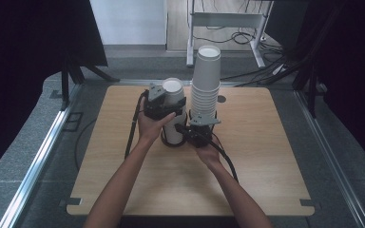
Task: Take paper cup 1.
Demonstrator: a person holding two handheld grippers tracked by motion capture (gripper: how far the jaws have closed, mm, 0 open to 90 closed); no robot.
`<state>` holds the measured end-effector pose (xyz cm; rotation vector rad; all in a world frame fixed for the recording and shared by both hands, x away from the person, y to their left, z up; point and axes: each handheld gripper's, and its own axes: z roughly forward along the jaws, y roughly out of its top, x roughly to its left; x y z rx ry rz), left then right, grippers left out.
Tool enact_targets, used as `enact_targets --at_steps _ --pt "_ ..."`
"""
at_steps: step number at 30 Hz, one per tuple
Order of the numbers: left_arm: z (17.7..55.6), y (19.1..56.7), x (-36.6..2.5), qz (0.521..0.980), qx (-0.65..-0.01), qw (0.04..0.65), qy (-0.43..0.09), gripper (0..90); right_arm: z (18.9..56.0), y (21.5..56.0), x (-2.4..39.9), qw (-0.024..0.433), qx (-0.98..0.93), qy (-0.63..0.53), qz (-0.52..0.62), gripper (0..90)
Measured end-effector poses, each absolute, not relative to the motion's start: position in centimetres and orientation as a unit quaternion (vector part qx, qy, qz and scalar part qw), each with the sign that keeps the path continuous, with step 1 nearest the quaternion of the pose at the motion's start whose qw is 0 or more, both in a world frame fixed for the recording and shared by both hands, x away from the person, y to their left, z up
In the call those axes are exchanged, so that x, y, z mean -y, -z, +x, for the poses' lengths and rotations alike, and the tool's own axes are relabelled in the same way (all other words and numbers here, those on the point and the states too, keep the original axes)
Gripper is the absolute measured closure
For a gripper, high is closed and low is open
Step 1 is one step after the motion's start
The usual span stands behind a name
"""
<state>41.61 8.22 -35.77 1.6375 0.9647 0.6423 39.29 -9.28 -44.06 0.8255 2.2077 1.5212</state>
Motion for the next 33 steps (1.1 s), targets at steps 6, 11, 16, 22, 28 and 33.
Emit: enact_targets --at_steps 6,11,16,22,28,33 --pt "41.0 33.5 -8.2 0.677 -0.39 0.554 -0.288 16.7 39.3 44.0 9.3 0.168 -0.774 -0.535 0.293 90.0" --pt "40.3 31.9 -8.3 0.664 -0.382 0.569 -0.298 16.7 39.2 44.0 9.4 0.167 -0.774 -0.537 0.292 90.0" --pt "39.0 30.0 -8.8 0.655 -0.366 0.586 -0.306 16.7 39.1 43.9 9.6 0.166 -0.774 -0.537 0.292 90.0" --pt "37.4 28.5 -9.2 0.654 -0.344 0.598 -0.31 16.8 38.7 43.7 9.9 0.165 -0.772 -0.539 0.294 89.9" --pt "35.8 28.3 -9.7 0.669 -0.326 0.591 -0.312 16.8 38.0 43.5 10.4 0.17 -0.771 -0.543 0.287 89.8" --pt "34.3 29.5 -10.5 0.685 -0.32 0.581 -0.301 16.8 36.5 43.1 11.5 0.177 -0.765 -0.552 0.281 85.0"
